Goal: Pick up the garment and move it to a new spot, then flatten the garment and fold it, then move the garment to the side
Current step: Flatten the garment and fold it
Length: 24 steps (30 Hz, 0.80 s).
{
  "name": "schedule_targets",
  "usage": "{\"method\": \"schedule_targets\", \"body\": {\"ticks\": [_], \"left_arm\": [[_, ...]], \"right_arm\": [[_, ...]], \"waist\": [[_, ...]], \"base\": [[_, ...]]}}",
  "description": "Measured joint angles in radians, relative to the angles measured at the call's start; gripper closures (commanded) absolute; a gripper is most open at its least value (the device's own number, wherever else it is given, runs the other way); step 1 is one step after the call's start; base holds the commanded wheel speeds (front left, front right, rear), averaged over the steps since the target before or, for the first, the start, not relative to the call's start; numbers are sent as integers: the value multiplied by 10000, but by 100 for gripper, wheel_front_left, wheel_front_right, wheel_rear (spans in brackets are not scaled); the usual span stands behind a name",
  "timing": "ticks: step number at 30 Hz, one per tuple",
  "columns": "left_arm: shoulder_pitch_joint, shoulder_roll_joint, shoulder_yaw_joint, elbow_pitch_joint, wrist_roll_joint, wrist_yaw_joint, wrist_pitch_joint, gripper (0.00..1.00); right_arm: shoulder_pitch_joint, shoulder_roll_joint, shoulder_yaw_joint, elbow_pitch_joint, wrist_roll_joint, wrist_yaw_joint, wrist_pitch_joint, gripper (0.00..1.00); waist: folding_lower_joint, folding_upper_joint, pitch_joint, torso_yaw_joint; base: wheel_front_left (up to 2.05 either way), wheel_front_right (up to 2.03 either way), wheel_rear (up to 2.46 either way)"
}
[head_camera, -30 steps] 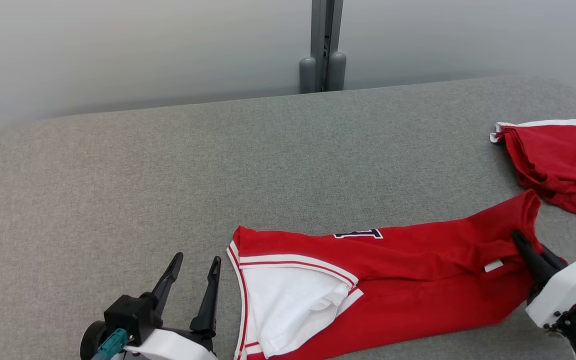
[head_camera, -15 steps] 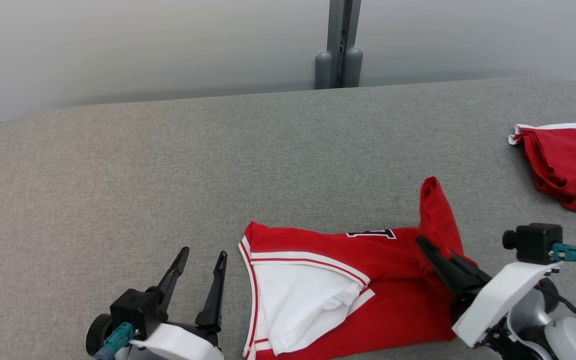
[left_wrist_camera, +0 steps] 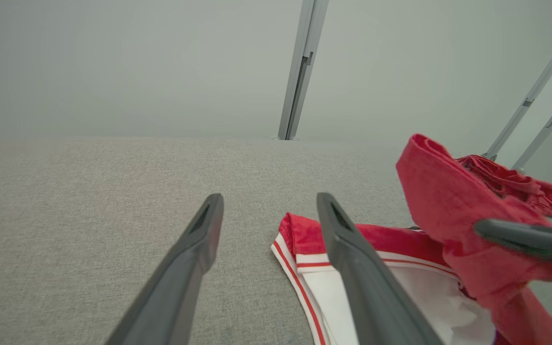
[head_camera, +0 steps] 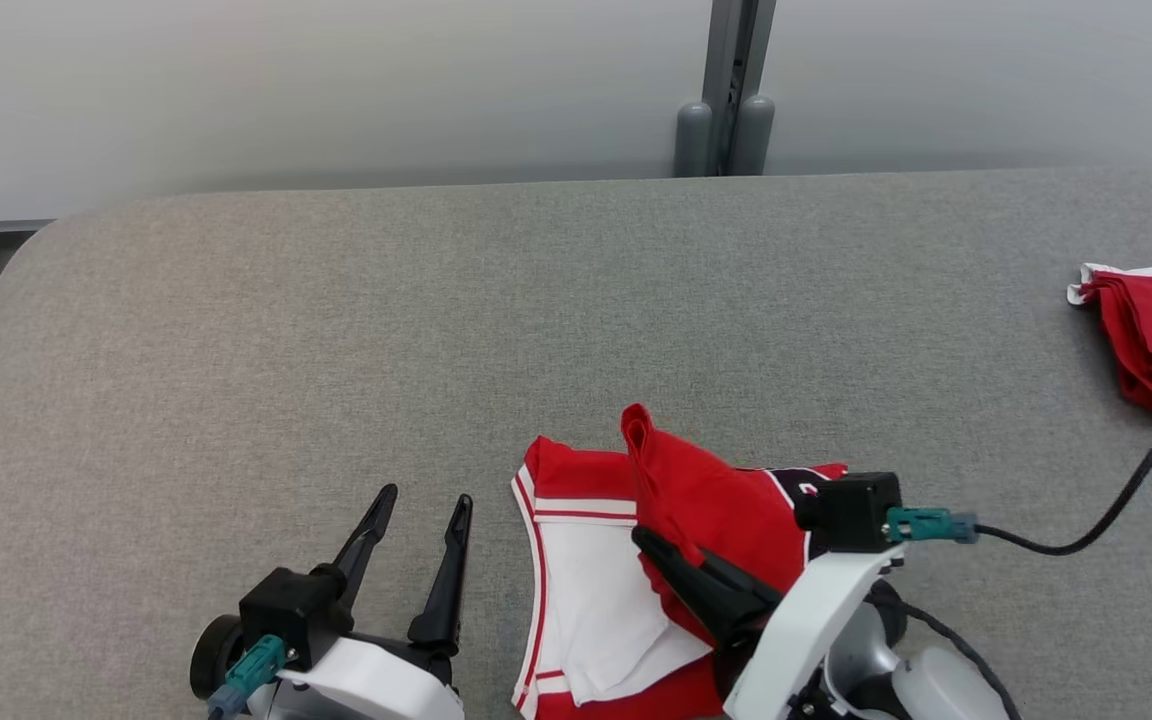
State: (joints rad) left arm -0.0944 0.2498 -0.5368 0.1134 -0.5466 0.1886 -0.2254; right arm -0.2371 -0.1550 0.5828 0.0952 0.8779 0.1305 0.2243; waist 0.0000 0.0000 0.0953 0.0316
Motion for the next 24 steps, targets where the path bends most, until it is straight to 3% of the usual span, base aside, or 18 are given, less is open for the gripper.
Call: {"method": "schedule_targets", "body": {"ticks": [14,15,16,18,20,24], "left_arm": [[-131,-42,-92,171,-4,-42,-73,0],[-133,-42,-105,178,-4,-71,-75,0],[-136,-42,-121,186,-4,-75,-79,0],[-137,-36,-132,194,-6,-75,-79,0],[-137,-25,-148,194,-8,-73,-67,0],[-135,6,-174,192,-21,-67,-65,0]], "right_arm": [[-1096,899,1035,2955,627,0,-1386,100],[-1178,917,1072,3181,639,0,-1469,95],[-1261,924,1143,3386,663,0,-1542,77],[-1372,970,1304,3655,792,0,-1684,54],[-1484,1005,1505,3781,951,0,-1797,0],[-1671,1034,1912,3833,1275,0,-1985,0]], "waist": [[0,0,-31,445],[0,0,-37,470],[0,0,-46,496],[0,0,-67,537],[0,0,-92,562],[0,0,-151,562]], "base": [[0,0,0],[0,0,0],[0,0,0],[0,0,0],[0,0,0],[0,0,0]]}}
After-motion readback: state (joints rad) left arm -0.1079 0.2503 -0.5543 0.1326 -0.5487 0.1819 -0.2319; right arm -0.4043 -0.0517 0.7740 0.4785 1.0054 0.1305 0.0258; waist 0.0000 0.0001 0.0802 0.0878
